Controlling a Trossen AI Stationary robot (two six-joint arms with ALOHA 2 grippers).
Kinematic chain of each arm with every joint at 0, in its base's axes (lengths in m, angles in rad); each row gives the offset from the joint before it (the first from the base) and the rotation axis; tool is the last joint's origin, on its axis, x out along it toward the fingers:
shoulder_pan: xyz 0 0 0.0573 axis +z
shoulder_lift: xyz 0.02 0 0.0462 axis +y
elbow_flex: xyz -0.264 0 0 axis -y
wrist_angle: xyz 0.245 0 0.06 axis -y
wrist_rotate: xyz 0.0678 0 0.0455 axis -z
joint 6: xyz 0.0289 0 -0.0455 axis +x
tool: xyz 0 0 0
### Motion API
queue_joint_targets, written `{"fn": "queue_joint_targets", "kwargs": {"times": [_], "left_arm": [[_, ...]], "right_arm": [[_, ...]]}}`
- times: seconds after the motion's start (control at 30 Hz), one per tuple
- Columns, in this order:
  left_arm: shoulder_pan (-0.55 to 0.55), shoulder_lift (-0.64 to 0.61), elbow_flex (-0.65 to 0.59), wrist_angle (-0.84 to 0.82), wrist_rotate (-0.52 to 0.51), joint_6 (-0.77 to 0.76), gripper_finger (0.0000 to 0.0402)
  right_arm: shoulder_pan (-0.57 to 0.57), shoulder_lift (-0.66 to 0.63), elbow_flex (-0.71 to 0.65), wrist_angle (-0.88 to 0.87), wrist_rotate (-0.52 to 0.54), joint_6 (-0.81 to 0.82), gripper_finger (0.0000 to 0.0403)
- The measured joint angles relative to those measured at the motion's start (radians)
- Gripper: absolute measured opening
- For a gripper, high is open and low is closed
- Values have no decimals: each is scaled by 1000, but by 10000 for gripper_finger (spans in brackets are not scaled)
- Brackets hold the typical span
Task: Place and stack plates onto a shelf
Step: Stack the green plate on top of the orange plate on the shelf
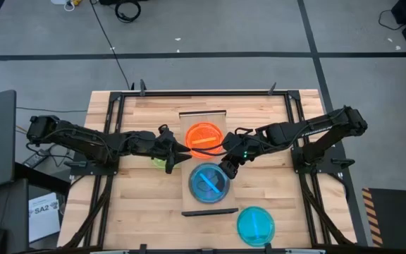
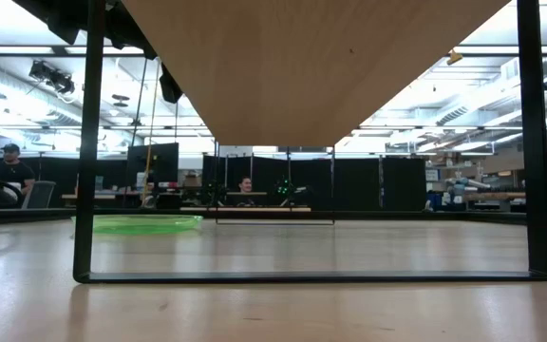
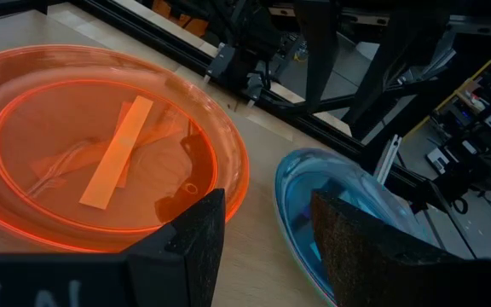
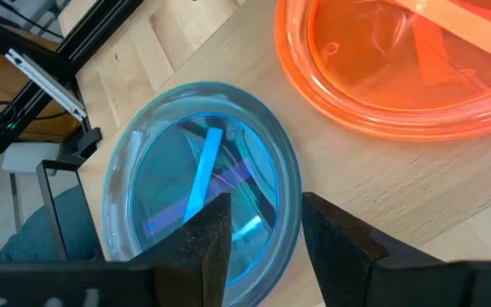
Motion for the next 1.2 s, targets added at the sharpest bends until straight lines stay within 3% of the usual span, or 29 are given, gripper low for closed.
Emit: {"fn": "queue_joint_targets", "kwargs": {"times": [0.5,0.8,1.0,1.2], "left_arm": [[85,0,0,0,1,-1,181],[196,-107,-1,-67,99,0,181],[282,-246,0,-270,106,17,181],[365,-315,0,-552,105,61,181]], "right_arm": [[0,0,0,-1,1,0,150],[0,0,0,-10,-27,0,149],[-1,0,0,-15,-118,-31,149],[-1,-22,0,-18,-122,-79,149]]}}
